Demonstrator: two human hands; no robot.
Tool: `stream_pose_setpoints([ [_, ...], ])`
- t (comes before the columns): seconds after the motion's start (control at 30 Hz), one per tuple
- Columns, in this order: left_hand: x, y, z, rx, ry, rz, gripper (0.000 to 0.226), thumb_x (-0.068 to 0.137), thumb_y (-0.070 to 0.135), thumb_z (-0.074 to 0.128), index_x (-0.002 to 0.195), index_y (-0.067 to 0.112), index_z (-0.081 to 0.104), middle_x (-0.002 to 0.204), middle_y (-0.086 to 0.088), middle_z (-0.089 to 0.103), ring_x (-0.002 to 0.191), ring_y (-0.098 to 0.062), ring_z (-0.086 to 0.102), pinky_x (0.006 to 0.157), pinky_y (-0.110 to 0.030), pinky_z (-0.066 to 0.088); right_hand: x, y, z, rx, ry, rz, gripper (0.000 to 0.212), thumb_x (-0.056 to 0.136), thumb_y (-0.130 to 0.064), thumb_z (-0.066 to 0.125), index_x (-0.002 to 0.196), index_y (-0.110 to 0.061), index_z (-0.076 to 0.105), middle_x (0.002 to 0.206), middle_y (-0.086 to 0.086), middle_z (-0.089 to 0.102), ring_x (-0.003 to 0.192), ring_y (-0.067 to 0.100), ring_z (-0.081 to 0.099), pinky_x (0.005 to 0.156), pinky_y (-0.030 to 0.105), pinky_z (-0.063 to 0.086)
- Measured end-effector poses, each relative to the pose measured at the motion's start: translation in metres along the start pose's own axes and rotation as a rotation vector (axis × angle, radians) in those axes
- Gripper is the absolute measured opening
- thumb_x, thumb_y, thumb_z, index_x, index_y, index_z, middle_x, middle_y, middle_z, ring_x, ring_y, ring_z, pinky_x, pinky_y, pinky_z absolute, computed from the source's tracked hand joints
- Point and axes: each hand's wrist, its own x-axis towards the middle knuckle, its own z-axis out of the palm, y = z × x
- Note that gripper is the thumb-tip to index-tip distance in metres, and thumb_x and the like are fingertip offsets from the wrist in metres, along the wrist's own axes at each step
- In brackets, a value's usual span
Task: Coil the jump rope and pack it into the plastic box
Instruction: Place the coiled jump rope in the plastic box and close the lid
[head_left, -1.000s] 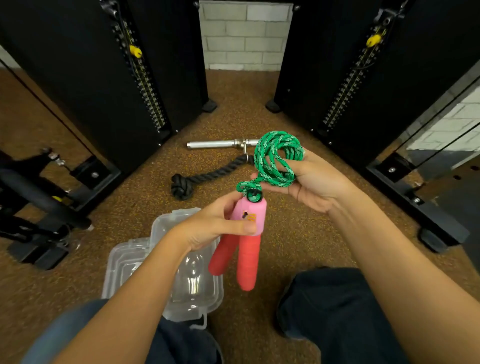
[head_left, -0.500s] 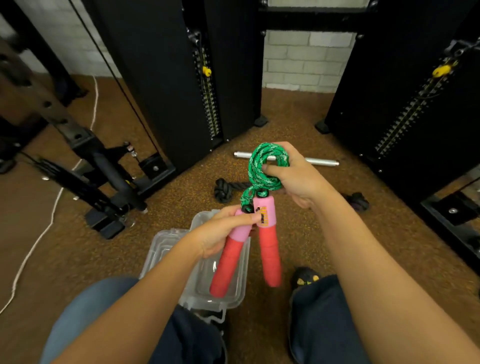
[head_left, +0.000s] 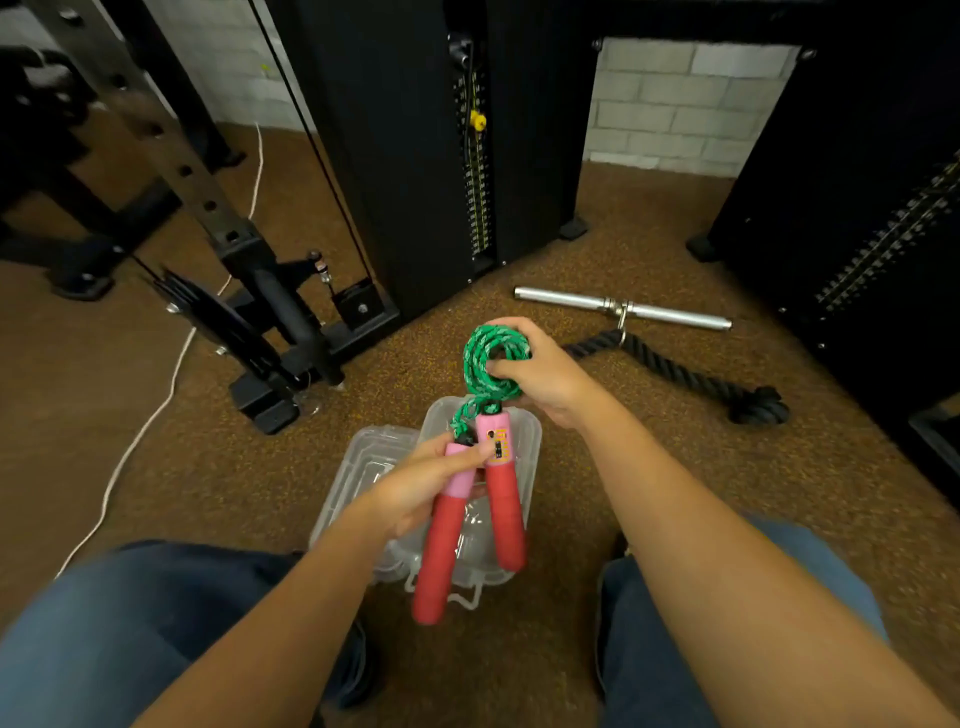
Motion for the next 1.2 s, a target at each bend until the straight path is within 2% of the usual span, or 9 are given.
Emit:
stream_pose_setpoints([
  [0.13,0.016,-0.019,-0.021,-0.029,0.032,-0.100,0.007,0.087,0.013,0.058,0.094,0.014,0.057,0.081,-0.003,0.067,0.066,-0.009,0.065,0.067,-0.024,0.055,0.017,0.035,0.013,0.084,-0.019,0.149,0.036,0.088,0.000,0.052,0.113,-0.026,0.050,0.103,0.003,0.060,0.087,0.017,0.062,0.064,0.032,0.055],
  [0.3,0.051,-0.051,-0.046,-0.022,0.055,-0.239,0.027,0.085,0.016,0.063,0.109,0.011,0.052,0.087,-0.008,0.065,0.071,-0.016,0.062,0.068,-0.030,0.053,0.044,0.102,0.022,0.129,0.087,0.377,0.031,0.094,-0.007,0.046,0.121,-0.022,0.044,0.106,0.006,0.059,0.078,0.015,0.060,0.055,0.028,0.054],
  [0.37,0.067,-0.064,-0.054,-0.016,0.070,-0.284,0.023,0.085,0.014,0.063,0.106,0.011,0.053,0.080,-0.006,0.062,0.060,-0.012,0.059,0.055,-0.024,0.051,0.056,0.127,0.025,0.096,0.137,0.411,0.036,0.095,-0.007,0.046,0.129,-0.016,0.040,0.111,0.008,0.055,0.081,0.015,0.059,0.057,0.027,0.054],
  [0.43,0.084,-0.076,-0.063,-0.034,0.092,-0.302,0.016,0.085,0.010,0.063,0.099,0.012,0.057,0.076,-0.005,0.062,0.053,-0.009,0.059,0.049,-0.020,0.050,0.070,0.148,0.028,0.084,0.177,0.433,0.038,0.095,-0.006,0.046,0.131,-0.012,0.037,0.113,0.010,0.054,0.093,0.021,0.058,0.064,0.031,0.054],
  [0.57,0.120,-0.095,-0.084,0.006,0.111,-0.371,0.007,0.081,0.012,0.068,0.084,0.014,0.062,0.079,-0.007,0.065,0.067,-0.015,0.060,0.066,-0.027,0.050,0.098,0.186,0.027,-0.070,0.231,0.474,0.037,0.092,-0.009,0.052,0.128,-0.015,0.042,0.121,0.013,0.058,0.110,0.027,0.057,0.090,0.048,0.052],
  [0.67,0.144,-0.104,-0.096,0.033,0.077,-0.407,0.007,0.081,0.011,0.067,0.083,0.013,0.061,0.075,-0.006,0.063,0.060,-0.013,0.059,0.057,-0.022,0.050,0.117,0.214,0.023,-0.195,0.225,0.516,0.035,0.090,-0.012,0.055,0.123,-0.016,0.047,0.120,0.013,0.060,0.111,0.030,0.058,0.096,0.050,0.048],
  [0.87,0.184,-0.133,-0.106,0.137,0.111,-0.452,0.019,0.078,0.001,0.068,0.094,0.010,0.062,0.084,-0.014,0.065,0.060,-0.010,0.059,0.053,-0.017,0.048,0.146,0.251,0.022,-0.349,0.241,0.648,0.037,0.090,-0.006,0.050,0.127,-0.008,0.046,0.122,0.016,0.058,0.111,0.031,0.056,0.096,0.045,0.047],
  [1.03,0.208,-0.153,-0.109,0.227,0.171,-0.479,0.009,0.079,0.002,0.067,0.084,0.006,0.061,0.062,-0.004,0.050,0.029,0.003,0.046,0.033,-0.010,0.035,0.162,0.283,0.026,-0.369,0.266,0.762,0.036,0.091,-0.006,0.047,0.127,-0.009,0.045,0.121,0.017,0.057,0.108,0.032,0.056,0.086,0.041,0.050],
  [1.2,0.223,-0.166,-0.108,0.443,0.231,-0.324,0.044,0.076,0.008,0.071,0.112,0.006,0.045,0.086,-0.003,0.054,0.078,-0.015,0.055,0.056,-0.009,0.047,0.167,0.304,0.026,-0.353,0.398,0.840,0.037,0.095,-0.014,0.042,0.131,-0.006,0.041,0.125,0.015,0.055,0.100,0.025,0.054,0.077,0.033,0.044],
])
